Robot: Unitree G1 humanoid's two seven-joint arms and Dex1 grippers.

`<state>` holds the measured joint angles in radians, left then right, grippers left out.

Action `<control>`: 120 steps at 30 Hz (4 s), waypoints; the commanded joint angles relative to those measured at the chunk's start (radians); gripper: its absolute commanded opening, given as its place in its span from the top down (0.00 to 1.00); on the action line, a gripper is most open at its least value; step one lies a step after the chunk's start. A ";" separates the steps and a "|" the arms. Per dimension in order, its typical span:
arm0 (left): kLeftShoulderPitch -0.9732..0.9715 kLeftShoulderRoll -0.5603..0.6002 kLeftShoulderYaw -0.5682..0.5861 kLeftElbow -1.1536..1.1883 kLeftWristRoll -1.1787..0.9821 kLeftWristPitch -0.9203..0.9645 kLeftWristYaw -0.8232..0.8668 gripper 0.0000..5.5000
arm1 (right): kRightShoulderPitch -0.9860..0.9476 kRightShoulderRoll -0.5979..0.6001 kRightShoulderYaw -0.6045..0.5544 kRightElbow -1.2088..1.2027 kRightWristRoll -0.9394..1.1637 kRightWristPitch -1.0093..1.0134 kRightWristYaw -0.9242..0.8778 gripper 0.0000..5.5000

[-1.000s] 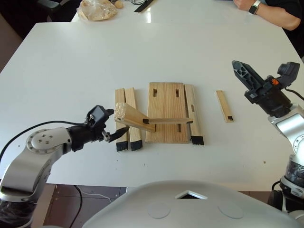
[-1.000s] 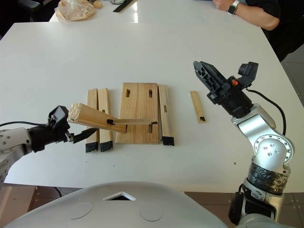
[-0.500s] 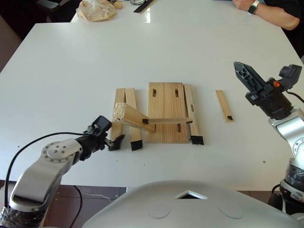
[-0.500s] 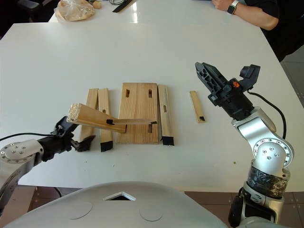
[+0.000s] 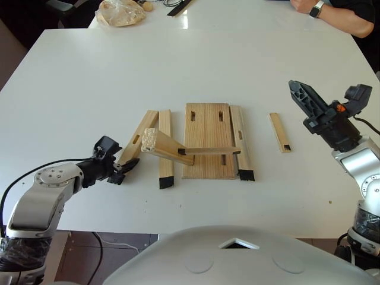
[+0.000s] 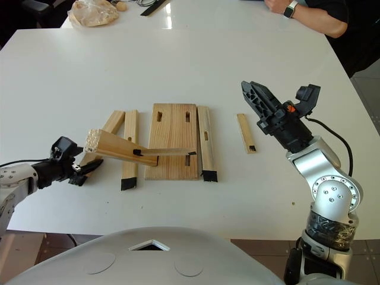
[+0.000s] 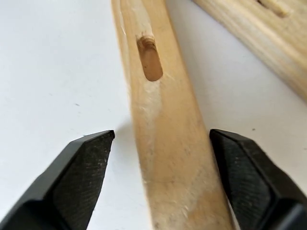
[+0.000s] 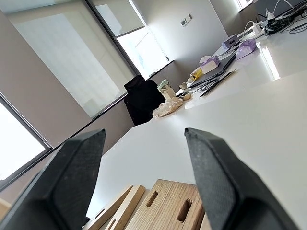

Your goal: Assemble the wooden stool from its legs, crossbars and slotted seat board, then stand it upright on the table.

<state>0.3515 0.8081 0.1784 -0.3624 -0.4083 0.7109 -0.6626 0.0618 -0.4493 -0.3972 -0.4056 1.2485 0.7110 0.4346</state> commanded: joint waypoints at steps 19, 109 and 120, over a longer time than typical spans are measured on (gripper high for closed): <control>-0.215 -0.045 0.083 0.129 -0.035 -0.110 -0.025 0.63 | -0.069 -0.038 -0.014 0.041 -0.015 -0.008 0.005 0.45; -0.908 -0.229 -0.046 0.219 -0.455 0.048 0.090 0.07 | -0.758 0.015 0.215 0.136 -0.159 0.037 0.194 0.63; -0.915 -0.251 0.007 0.231 -0.461 0.097 0.087 0.07 | -0.690 -0.037 0.250 0.108 -0.186 0.042 0.255 0.63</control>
<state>-0.5551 0.5500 0.1564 -0.1267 -0.8793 0.8149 -0.5820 -0.6451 -0.4554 -0.1669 -0.2957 1.0774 0.7168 0.6593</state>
